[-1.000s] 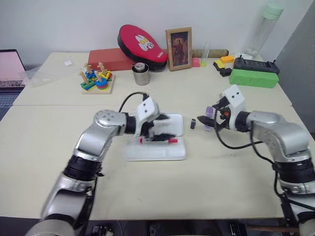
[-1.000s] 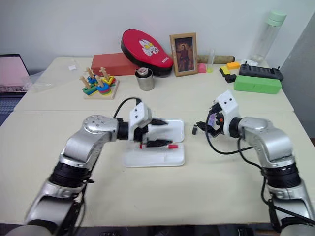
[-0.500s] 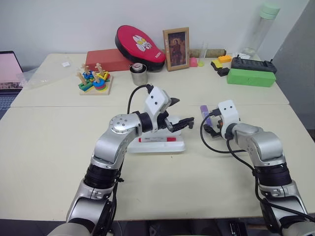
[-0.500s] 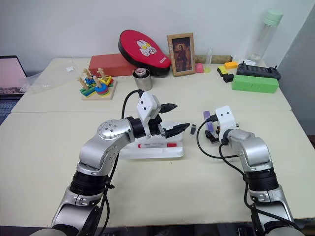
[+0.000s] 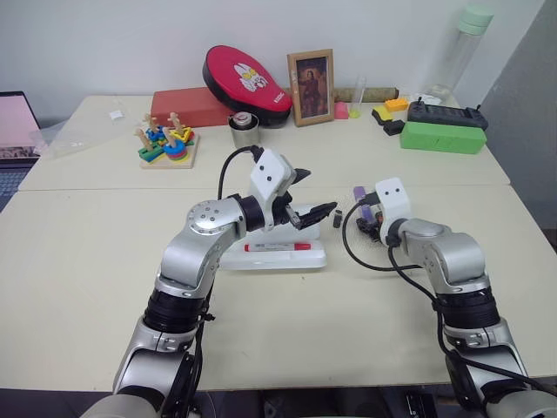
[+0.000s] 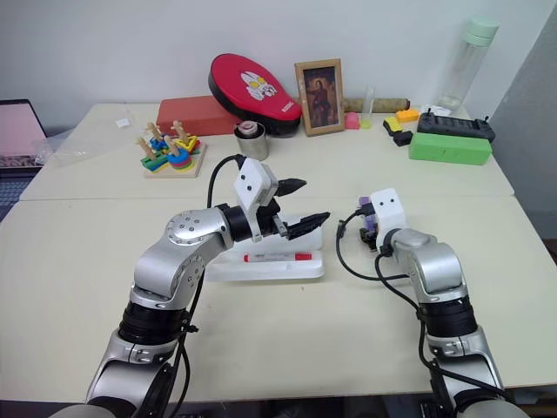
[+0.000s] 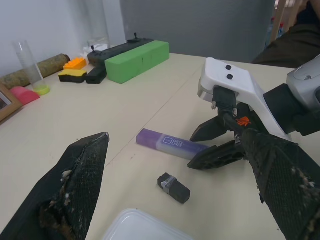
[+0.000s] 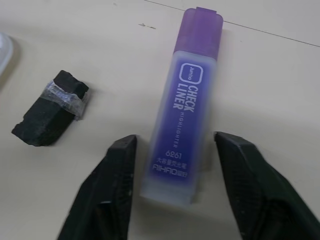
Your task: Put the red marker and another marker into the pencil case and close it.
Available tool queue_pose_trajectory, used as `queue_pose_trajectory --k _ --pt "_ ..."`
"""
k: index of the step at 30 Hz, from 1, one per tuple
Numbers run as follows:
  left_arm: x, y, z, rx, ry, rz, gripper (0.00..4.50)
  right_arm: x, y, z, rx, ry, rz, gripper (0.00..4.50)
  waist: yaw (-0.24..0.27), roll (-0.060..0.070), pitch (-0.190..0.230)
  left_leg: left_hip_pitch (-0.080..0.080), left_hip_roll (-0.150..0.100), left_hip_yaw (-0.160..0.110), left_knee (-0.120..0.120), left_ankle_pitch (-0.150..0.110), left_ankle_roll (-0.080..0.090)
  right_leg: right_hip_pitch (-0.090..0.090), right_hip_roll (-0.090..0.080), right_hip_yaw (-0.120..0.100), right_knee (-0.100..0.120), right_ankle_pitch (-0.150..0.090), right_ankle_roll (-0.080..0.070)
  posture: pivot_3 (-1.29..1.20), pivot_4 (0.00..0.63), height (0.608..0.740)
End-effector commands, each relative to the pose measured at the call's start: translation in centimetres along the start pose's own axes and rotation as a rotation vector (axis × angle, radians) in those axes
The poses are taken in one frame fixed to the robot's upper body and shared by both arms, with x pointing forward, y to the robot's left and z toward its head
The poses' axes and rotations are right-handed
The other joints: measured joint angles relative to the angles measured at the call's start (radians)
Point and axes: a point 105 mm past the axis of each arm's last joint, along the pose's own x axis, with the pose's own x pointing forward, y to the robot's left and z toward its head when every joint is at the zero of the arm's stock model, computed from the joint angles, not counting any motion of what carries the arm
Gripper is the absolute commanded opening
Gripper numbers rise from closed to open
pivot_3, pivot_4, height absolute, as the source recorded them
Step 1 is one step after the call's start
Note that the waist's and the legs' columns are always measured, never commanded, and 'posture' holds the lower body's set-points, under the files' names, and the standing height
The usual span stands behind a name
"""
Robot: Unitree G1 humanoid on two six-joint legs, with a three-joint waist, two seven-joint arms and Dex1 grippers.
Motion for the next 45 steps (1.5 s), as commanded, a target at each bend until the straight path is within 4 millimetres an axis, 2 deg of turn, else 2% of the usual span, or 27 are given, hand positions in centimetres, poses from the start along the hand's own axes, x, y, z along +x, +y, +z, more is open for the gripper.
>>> queue_pose_trajectory --k 1,3,8,11,14,17,19,23,26,30,33,37,40,45 --pt "0.1 0.1 1.4 0.044 -0.041 -0.002 4.50 0.0 -0.4 0.3 0.000 -0.010 -0.010 1.55 0.000 0.000 0.000 0.000 0.000 0.000 0.000 0.000 0.000 0.000 0.000 0.000 0.000 0.000 0.000 0.00 0.150 0.740" --pt "0.0 0.2 1.5 0.046 -0.039 0.002 4.50 0.0 -0.4 0.5 -0.003 -0.019 -0.009 1.08 0.000 0.000 0.000 0.000 0.000 0.000 0.000 0.000 0.000 0.000 0.000 0.000 0.000 0.000 0.000 0.00 0.150 0.740" --pt "-0.2 0.4 1.5 0.049 -0.037 0.010 4.50 -0.3 -0.4 1.4 -0.018 -0.067 0.006 1.06 0.000 0.000 0.000 0.000 0.000 0.000 0.000 0.000 0.000 0.000 0.000 0.000 0.000 0.000 0.000 0.00 0.150 0.740" --pt "-0.9 0.9 1.6 0.043 -0.035 0.031 4.50 -1.3 -0.4 3.8 -0.092 -0.169 0.061 1.06 0.000 0.000 0.000 0.000 0.000 0.000 0.000 0.000 0.000 0.000 0.000 0.000 0.000 0.000 0.000 0.00 0.150 0.740" --pt "-2.7 1.6 1.7 0.024 -0.033 0.075 4.50 -2.9 0.1 6.6 -0.220 -0.287 0.173 1.06 -0.004 0.000 0.000 -0.001 0.000 0.000 0.000 0.000 0.000 -0.001 0.000 0.001 -0.001 0.000 0.000 0.00 0.150 0.740" --pt "-6.4 1.0 0.7 0.010 0.017 0.066 4.50 -5.2 3.2 9.1 -0.371 -0.408 0.416 1.06 -0.014 0.000 0.000 0.000 0.000 0.001 -0.001 0.000 0.000 -0.002 0.000 0.001 -0.001 0.000 0.000 0.00 0.150 0.740" --pt "-8.1 0.9 0.3 -0.010 0.045 0.084 4.50 -6.0 4.7 9.6 -0.382 -0.427 0.536 1.06 -0.023 0.001 0.000 0.000 0.000 0.001 -0.003 0.000 0.000 -0.002 0.000 0.001 -0.002 0.000 0.000 0.00 0.150 0.740" --pt "-12.8 0.6 -1.7 -0.057 0.148 0.156 4.50 -6.7 8.0 9.0 -0.500 -0.362 0.735 1.06 -0.013 0.000 0.000 0.000 0.001 0.001 -0.002 -0.002 0.003 -0.001 0.000 0.000 -0.002 0.000 0.000 0.00 0.150 0.740" --pt "-17.5 -0.1 -3.2 -0.128 0.227 0.243 4.50 -6.7 10.7 7.8 -0.629 -0.296 0.844 1.06 -0.005 0.001 0.000 0.000 0.001 0.001 -0.001 -0.002 0.003 -0.001 0.000 0.000 -0.001 0.000 0.000 0.00 0.150 0.740" --pt "-20.7 -1.1 -4.4 -0.164 0.292 0.301 4.50 -6.8 13.1 6.8 -0.708 -0.248 0.925 1.06 0.005 0.001 0.000 0.000 0.001 0.001 -0.001 -0.002 0.003 -0.001 0.000 0.000 -0.001 0.000 0.000 0.00 0.150 0.740" --pt "-21.7 -1.3 -4.9 -0.164 0.320 0.316 4.50 -6.7 14.5 6.1 -0.738 -0.221 0.965 1.06 0.020 0.001 0.000 0.000 0.001 0.001 -0.001 -0.002 0.003 -0.001 0.000 0.000 -0.001 0.000 0.000 0.00 0.150 0.740" --pt "-22.4 -1.0 -4.5 -0.159 0.317 0.342 4.50 -6.8 15.5 5.1 -0.794 -0.188 0.988 1.06 0.030 0.000 0.000 0.000 0.001 0.001 -0.001 -0.002 0.003 -0.001 0.000 0.000 -0.001 0.000 -0.001 0.00 0.150 0.740" --pt "-22.2 -1.0 -4.2 -0.152 0.310 0.345 4.50 -6.9 15.8 4.7 -0.812 -0.176 0.997 1.06 0.029 0.000 0.000 0.000 0.001 0.001 -0.001 -0.002 0.003 -0.001 0.000 0.000 -0.001 0.000 -0.001 0.00 0.150 0.740" --pt "-21.3 -1.1 -3.4 -0.141 0.280 0.336 4.50 -5.9 15.9 4.0 -0.812 -0.142 0.956 1.06 0.027 0.000 0.000 0.000 0.001 0.001 -0.001 -0.002 0.003 -0.002 0.000 0.000 -0.001 0.000 -0.001 0.00 0.150 0.740"
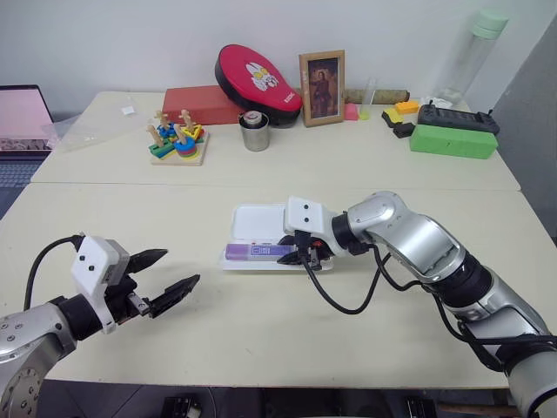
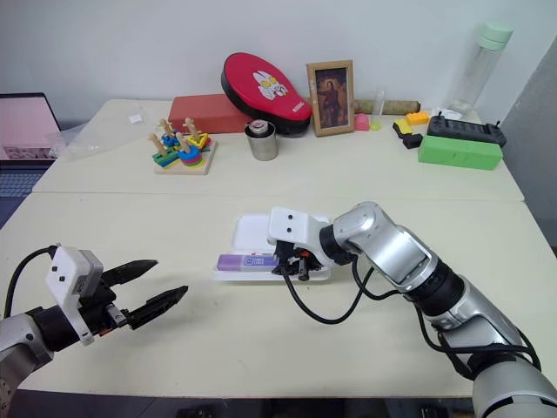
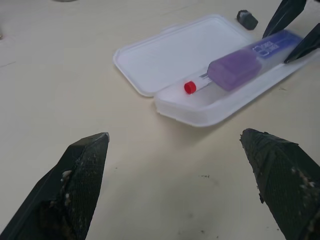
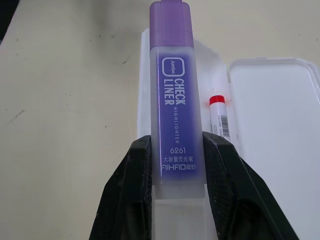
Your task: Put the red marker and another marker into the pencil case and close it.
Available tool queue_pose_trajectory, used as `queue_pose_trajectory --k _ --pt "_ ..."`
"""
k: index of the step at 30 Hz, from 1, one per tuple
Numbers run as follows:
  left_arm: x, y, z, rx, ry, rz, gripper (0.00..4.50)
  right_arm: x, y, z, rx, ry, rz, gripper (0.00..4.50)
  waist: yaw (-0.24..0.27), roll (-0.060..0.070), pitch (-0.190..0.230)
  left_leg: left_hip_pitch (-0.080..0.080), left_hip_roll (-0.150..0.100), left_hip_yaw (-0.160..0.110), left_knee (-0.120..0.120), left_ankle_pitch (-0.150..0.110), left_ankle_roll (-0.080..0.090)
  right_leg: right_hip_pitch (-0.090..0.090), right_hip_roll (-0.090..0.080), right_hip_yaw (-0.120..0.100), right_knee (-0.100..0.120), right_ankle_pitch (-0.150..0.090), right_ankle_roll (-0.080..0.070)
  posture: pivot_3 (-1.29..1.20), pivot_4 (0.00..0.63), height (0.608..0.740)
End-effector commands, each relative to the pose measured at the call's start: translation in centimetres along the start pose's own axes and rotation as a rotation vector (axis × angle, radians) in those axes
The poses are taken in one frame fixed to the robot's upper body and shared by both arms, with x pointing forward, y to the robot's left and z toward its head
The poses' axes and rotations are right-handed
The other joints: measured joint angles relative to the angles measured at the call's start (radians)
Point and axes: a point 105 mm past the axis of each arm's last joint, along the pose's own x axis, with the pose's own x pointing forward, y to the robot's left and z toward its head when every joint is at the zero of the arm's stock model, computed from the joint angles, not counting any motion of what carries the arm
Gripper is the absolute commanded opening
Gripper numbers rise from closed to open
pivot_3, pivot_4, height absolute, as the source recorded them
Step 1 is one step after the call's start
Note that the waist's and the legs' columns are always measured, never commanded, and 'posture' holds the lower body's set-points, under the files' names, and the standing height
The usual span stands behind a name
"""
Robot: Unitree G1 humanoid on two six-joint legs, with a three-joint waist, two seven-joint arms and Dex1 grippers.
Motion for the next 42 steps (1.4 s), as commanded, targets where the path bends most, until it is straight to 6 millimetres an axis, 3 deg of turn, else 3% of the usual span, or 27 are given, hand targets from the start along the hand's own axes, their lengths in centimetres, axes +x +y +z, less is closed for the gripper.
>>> queue_pose_trajectory --k 1,14,34,36,42 --pt "0.2 -0.6 1.6 0.049 -0.039 -0.012 4.50 0.3 -0.3 0.5 -0.013 -0.003 -0.034 1.06 0.000 0.000 0.000 0.000 0.000 0.000 0.000 0.000 0.000 0.000 0.000 0.000 0.000 0.000 0.000 0.00 0.150 0.740" --pt "1.2 -1.1 3.1 0.074 -0.065 -0.048 4.50 1.7 0.4 -2.0 0.057 0.048 -0.014 1.06 0.000 0.000 0.000 0.000 0.000 0.000 0.000 0.000 0.000 0.000 0.000 0.000 0.000 0.000 0.000 0.00 0.150 0.740" --pt "1.8 -1.2 3.1 0.083 -0.057 -0.060 4.50 2.0 -0.2 -2.4 0.123 0.022 -0.044 1.06 -0.002 0.000 0.000 0.000 0.000 0.000 0.000 0.000 0.000 0.000 0.000 0.000 0.000 0.000 0.000 0.00 0.150 0.740" --pt "1.8 -1.2 3.1 0.084 -0.058 -0.061 4.50 2.0 -0.2 -2.4 0.120 0.022 -0.042 1.77 -0.001 0.000 0.000 0.000 0.000 0.000 0.000 0.000 0.000 0.000 0.000 0.000 0.000 0.000 0.000 0.00 0.150 0.740" --pt "1.9 -1.2 3.1 0.084 -0.058 -0.066 4.50 1.6 -0.1 -1.7 0.103 -0.006 -0.039 3.14 -0.002 0.000 0.000 0.000 0.000 0.000 0.000 0.000 0.000 0.000 0.000 0.000 0.000 0.000 0.000 0.00 0.150 0.740"
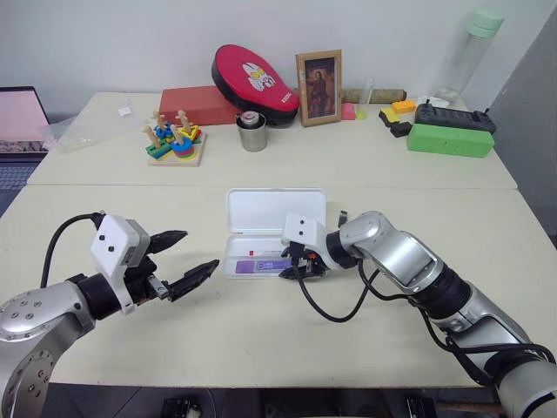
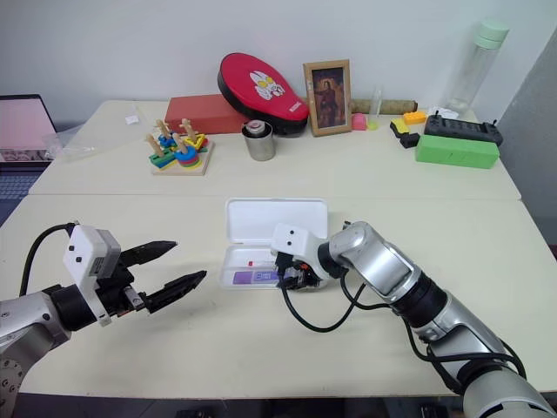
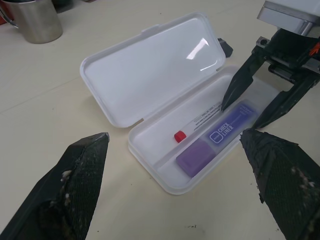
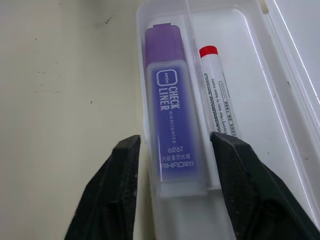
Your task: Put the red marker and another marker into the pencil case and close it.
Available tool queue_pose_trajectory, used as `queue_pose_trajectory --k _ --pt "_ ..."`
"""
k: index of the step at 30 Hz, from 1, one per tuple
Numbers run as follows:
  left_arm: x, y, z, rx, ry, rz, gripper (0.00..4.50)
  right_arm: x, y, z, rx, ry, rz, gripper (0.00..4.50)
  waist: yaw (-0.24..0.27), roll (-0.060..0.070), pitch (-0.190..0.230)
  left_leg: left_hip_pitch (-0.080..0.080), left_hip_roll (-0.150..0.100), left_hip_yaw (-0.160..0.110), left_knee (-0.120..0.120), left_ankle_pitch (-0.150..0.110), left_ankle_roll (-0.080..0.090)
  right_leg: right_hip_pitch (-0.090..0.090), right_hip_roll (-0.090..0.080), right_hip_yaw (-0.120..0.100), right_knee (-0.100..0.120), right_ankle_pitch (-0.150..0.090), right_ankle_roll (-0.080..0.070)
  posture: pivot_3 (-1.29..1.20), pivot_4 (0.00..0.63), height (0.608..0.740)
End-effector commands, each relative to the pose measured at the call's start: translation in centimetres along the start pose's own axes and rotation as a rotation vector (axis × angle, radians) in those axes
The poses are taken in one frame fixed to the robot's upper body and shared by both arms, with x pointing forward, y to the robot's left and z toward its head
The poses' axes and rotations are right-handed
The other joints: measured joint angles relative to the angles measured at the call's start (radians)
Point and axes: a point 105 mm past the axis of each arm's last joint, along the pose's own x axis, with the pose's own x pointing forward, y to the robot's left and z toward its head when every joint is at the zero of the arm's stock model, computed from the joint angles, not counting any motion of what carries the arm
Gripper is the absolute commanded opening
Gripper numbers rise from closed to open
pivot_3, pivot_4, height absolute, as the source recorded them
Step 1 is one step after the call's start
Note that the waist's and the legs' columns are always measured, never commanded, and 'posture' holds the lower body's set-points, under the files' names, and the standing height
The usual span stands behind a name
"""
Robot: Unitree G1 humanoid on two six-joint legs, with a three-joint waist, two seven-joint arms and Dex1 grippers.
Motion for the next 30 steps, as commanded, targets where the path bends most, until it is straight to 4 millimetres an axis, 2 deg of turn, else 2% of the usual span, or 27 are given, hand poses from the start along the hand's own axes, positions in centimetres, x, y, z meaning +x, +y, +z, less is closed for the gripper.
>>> queue_pose_trajectory --k 1,5,6,13,17,19,24,30 --pt "0.0 -0.1 0.5 0.029 -0.015 -0.009 4.50 -0.9 -0.2 1.5 -0.038 -0.058 -0.016 3.35 0.000 0.000 0.000 0.000 0.000 0.000 0.000 0.000 0.000 0.000 0.000 0.000 0.000 0.000 0.000 0.00 0.150 0.740" --pt "0.2 -0.1 0.7 0.034 -0.019 -0.018 4.50 -1.8 -0.1 2.8 -0.044 -0.124 -0.010 4.30 0.001 0.000 0.000 0.000 0.000 0.000 0.000 0.000 0.000 0.000 0.000 0.000 0.000 0.000 0.000 0.00 0.150 0.740" --pt "0.3 -0.1 0.7 0.035 -0.020 -0.020 4.50 -2.0 -0.2 3.1 -0.040 -0.136 -0.015 4.42 0.001 0.000 0.000 0.000 0.000 0.000 0.000 0.000 0.000 0.000 0.000 0.000 0.000 0.000 0.000 0.00 0.150 0.740" --pt "0.5 0.2 0.8 0.043 -0.018 -0.035 4.50 -3.0 -1.8 2.9 -0.019 -0.146 -0.092 4.42 0.001 0.000 0.000 0.000 0.000 0.000 0.000 0.000 0.000 0.000 0.000 0.000 0.000 0.000 0.000 0.00 0.150 0.740" --pt "0.7 0.3 0.9 0.048 -0.020 -0.048 4.50 -4.0 -3.8 1.3 -0.044 -0.103 -0.193 4.42 0.001 0.000 0.000 0.000 0.000 0.000 0.000 0.000 0.000 0.000 0.000 0.000 0.000 0.000 0.000 0.00 0.150 0.740" --pt "0.9 0.2 0.9 0.048 -0.020 -0.060 4.50 -4.2 -4.0 0.5 -0.064 -0.075 -0.198 4.42 0.001 0.000 0.000 0.000 0.000 0.000 0.000 0.000 0.000 0.000 0.000 0.000 0.000 0.000 0.000 0.00 0.150 0.740" --pt "1.4 -0.7 1.0 0.043 -0.024 -0.120 4.50 -5.1 -4.2 0.0 -0.065 -0.076 -0.195 4.42 0.000 0.000 0.000 0.000 0.000 0.000 -0.001 0.000 0.000 0.000 0.000 0.000 -0.001 0.000 0.000 0.00 0.150 0.740" --pt "1.7 -1.0 0.9 0.041 -0.021 -0.141 4.50 -4.6 -3.8 -0.3 -0.078 -0.066 -0.179 4.42 0.000 0.000 0.000 0.000 0.000 0.000 -0.001 0.000 0.000 0.000 0.000 0.000 -0.001 0.000 0.000 0.00 0.150 0.740"
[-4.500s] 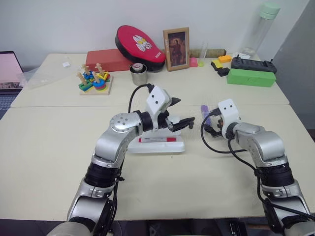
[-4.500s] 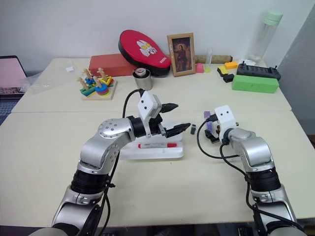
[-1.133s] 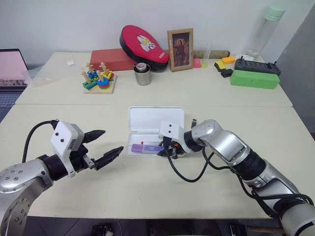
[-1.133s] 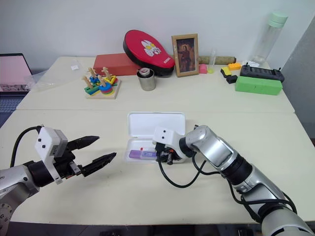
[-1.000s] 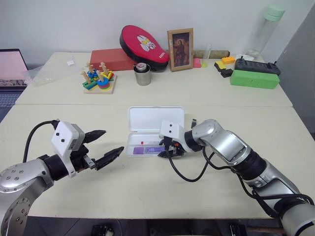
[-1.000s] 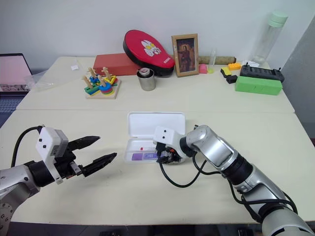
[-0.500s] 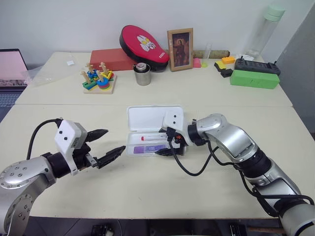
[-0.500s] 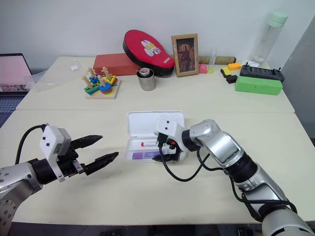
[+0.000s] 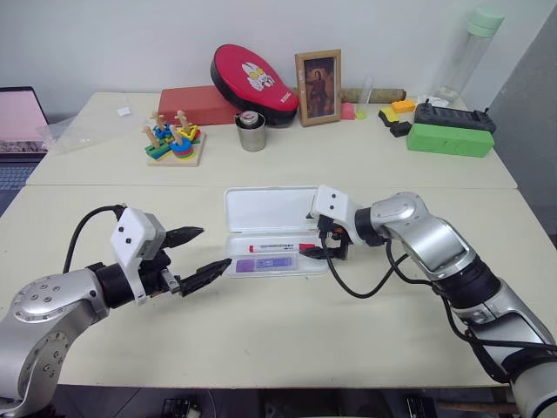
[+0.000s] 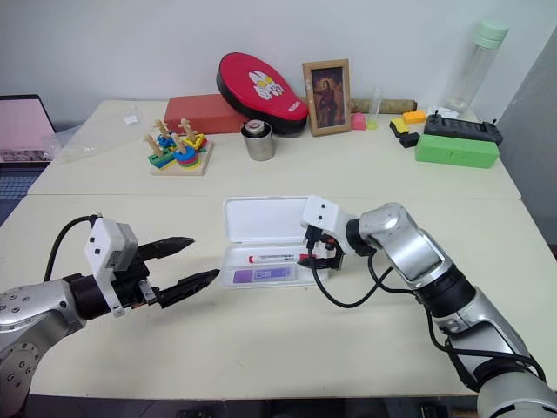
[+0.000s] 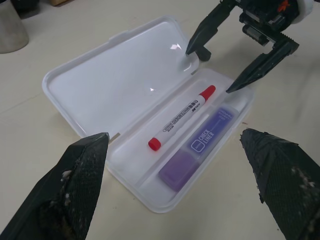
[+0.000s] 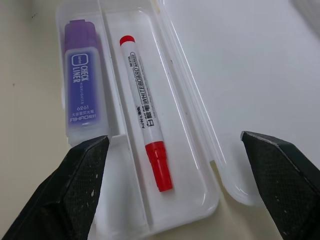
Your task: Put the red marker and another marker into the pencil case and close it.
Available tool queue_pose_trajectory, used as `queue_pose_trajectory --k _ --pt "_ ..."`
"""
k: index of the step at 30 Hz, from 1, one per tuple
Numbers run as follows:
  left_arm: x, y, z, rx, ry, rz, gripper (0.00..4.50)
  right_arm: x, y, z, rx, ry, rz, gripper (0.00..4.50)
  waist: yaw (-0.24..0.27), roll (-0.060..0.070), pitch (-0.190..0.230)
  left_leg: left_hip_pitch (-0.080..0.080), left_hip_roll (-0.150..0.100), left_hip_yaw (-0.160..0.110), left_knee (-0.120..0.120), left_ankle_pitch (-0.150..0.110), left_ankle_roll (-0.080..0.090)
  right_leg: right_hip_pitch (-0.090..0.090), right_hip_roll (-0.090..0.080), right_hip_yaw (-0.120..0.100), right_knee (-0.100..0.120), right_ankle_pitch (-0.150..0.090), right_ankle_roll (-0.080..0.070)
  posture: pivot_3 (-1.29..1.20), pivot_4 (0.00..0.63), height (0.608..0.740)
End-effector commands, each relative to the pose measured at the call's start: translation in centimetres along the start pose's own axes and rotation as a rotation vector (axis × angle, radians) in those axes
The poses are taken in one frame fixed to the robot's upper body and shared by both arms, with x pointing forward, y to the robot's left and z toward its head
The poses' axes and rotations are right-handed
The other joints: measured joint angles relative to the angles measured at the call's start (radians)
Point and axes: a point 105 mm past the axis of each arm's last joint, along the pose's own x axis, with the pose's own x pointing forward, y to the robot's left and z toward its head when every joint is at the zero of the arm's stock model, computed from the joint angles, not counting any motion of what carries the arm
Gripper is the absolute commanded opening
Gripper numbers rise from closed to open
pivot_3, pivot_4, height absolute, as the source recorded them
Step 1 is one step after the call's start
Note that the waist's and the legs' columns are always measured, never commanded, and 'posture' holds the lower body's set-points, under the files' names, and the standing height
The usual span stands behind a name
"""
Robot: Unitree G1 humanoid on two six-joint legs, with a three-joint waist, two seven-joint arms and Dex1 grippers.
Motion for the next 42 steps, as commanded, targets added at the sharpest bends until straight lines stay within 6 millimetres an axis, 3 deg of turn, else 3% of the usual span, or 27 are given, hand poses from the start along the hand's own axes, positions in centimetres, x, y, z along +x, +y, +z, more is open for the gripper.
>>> queue_pose_trajectory --k 1,9,21,24,28,30,32,37,42 --pt "0.0 -0.2 0.7 0.038 -0.016 -0.018 4.50 0.0 0.5 0.7 -0.022 -0.033 0.016 4.42 0.001 0.000 0.000 0.000 0.000 0.000 0.000 0.000 0.000 0.000 0.000 0.000 0.000 0.000 0.000 0.00 0.150 0.740" --pt "-0.1 -0.2 0.7 0.038 -0.014 -0.016 4.50 0.8 1.1 0.2 -0.054 -0.009 0.025 4.42 0.001 0.000 0.000 0.000 0.000 0.000 0.000 0.000 0.000 0.000 0.000 0.000 0.000 0.000 0.000 0.00 0.150 0.740" --pt "-0.1 -0.1 0.7 0.040 -0.013 -0.008 4.50 1.6 1.7 1.4 -0.049 -0.048 0.043 4.42 0.001 0.000 0.000 0.000 0.000 0.000 0.000 0.000 0.000 0.000 0.000 0.000 0.000 0.000 0.000 0.00 0.150 0.740" --pt "0.0 0.0 0.8 0.044 -0.015 -0.006 4.50 0.3 1.2 2.6 -0.014 -0.114 0.033 4.42 0.001 0.000 0.000 0.000 0.000 0.000 0.000 0.000 0.000 0.000 0.000 0.000 0.000 0.000 0.000 0.00 0.150 0.740" --pt "0.5 -0.1 1.6 0.050 -0.050 -0.017 4.50 -4.2 -0.8 4.2 0.097 -0.248 -0.018 4.42 0.004 0.000 0.000 0.000 0.000 0.000 0.000 0.000 0.000 0.000 0.000 0.000 0.000 0.000 0.000 0.00 0.150 0.740" --pt "1.4 -0.4 2.2 0.057 -0.073 -0.046 4.50 -5.9 -2.4 2.9 0.170 -0.221 -0.108 4.42 0.012 0.000 0.000 0.000 0.000 0.000 0.000 0.000 0.000 0.001 0.000 0.000 0.000 0.000 0.000 0.00 0.150 0.740" --pt "2.8 -0.8 2.9 0.068 -0.103 -0.089 4.50 -6.9 -4.0 0.5 0.248 -0.138 -0.220 4.42 0.021 -0.001 0.000 0.000 0.000 0.000 0.001 0.000 0.000 0.001 0.000 -0.001 -0.001 0.000 0.000 0.00 0.150 0.740" --pt "6.5 -2.0 4.9 0.081 -0.194 -0.189 4.50 -7.1 -7.1 -4.5 0.415 0.035 -0.468 4.42 0.015 -0.001 0.000 0.000 0.000 0.000 0.001 0.000 0.000 0.001 0.000 0.000 0.000 0.000 0.000 0.00 0.150 0.740" --pt "8.1 -2.3 6.0 0.093 -0.227 -0.241 4.50 -5.9 -7.3 -5.6 0.516 0.061 -0.553 4.42 -0.013 -0.001 0.000 -0.001 0.000 0.001 0.000 0.000 0.000 -0.001 0.000 0.001 0.000 0.000 0.000 0.00 0.150 0.740"
